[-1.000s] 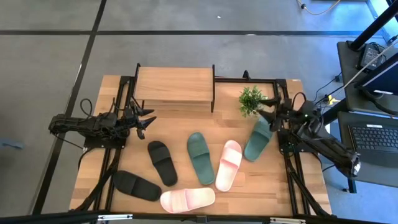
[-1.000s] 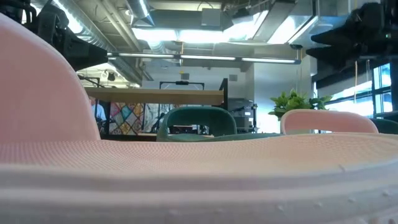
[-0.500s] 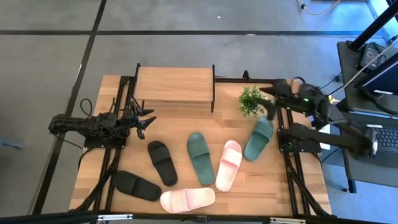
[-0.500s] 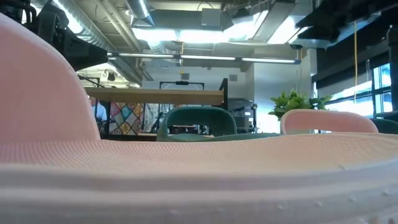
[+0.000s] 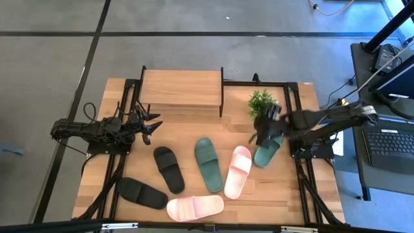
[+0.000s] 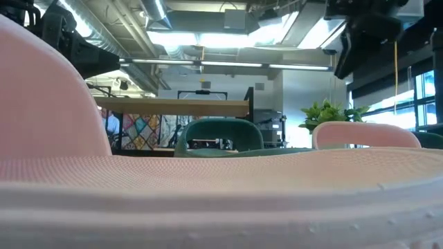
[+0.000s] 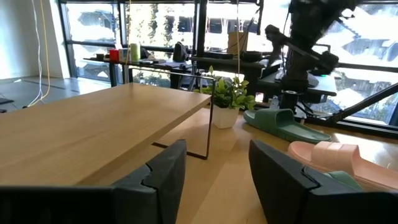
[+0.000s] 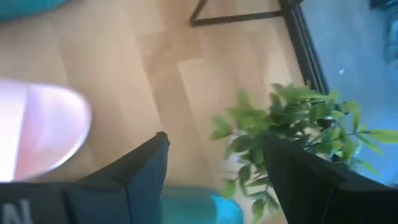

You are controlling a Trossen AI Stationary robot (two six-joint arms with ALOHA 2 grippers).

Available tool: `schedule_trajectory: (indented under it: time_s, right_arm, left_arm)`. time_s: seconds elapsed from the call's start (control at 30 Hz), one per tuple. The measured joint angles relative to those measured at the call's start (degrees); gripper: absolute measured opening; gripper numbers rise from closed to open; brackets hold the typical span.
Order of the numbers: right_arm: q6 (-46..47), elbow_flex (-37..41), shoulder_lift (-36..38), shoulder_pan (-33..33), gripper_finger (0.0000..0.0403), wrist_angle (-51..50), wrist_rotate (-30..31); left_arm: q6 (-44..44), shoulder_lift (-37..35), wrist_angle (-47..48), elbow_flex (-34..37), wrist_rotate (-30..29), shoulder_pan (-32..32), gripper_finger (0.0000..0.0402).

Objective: Pick and place slides into the shelf
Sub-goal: Put the right light blue slide on the shelf

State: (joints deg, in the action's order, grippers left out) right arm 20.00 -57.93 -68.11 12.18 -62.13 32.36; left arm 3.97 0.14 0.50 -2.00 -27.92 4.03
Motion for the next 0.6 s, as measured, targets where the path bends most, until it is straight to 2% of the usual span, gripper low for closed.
schedule_trajectory:
  time_s: [0.13, 0.3, 0.47, 0.6]
  right_arm:
    - [9.23, 0.06, -5.47, 7.49, 0.0259, -3.04, 1.95]
    - [24.82, 0.09, -11.66, 12.83, 0.0259, -12.54, 1.87]
    - [37.55, 0.11, -16.69, 13.95, 0.0259, -20.65, -1.53]
    - [40.73, 0.11, -19.74, 13.17, 0.0259, -20.91, -4.63]
  left_arm:
    - [-0.06, 0.01, 0.01, 0.0, 0.0, 0.0, 0.0169]
    - [-0.07, 0.0, 0.01, 0.0, -0.04, 0.0, 0.0169]
    - [-0.07, 0.02, 0.01, -0.01, -0.04, 0.0, 0.0169]
    - [-0.09, 0.0, 0.01, 0.0, -0.06, 0.0, 0.0169]
